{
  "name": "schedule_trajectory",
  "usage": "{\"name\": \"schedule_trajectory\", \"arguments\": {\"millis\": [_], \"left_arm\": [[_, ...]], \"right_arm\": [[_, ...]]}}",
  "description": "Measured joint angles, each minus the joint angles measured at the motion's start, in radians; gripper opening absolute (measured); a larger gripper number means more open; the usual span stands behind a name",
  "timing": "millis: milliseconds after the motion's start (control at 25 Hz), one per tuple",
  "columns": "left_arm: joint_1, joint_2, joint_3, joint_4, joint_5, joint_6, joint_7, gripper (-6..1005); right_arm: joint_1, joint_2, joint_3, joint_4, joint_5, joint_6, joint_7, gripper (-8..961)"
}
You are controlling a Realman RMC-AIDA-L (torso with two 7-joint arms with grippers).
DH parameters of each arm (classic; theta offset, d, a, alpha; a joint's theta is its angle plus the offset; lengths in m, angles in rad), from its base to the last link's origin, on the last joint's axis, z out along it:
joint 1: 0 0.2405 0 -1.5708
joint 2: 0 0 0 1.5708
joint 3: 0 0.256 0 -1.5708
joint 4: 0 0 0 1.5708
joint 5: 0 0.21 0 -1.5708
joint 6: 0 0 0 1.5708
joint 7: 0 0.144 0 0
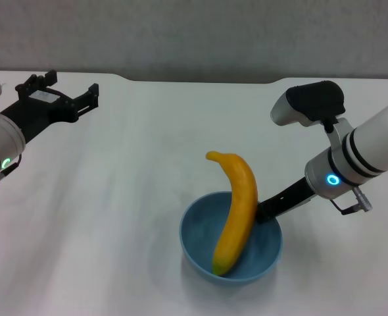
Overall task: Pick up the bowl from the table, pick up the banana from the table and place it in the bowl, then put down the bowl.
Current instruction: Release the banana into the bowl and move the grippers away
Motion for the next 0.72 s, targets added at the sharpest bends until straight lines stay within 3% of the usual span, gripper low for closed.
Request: {"name": "schedule_trajectory", "arguments": {"millis": [720], "left_arm": [[0.009, 0.000, -0.002, 0.000, 0.000, 0.000, 0.000, 897]], "right_arm": [[-0.031, -0.008, -0.001, -0.007, -0.009, 0.012, 0.009, 30]]}}
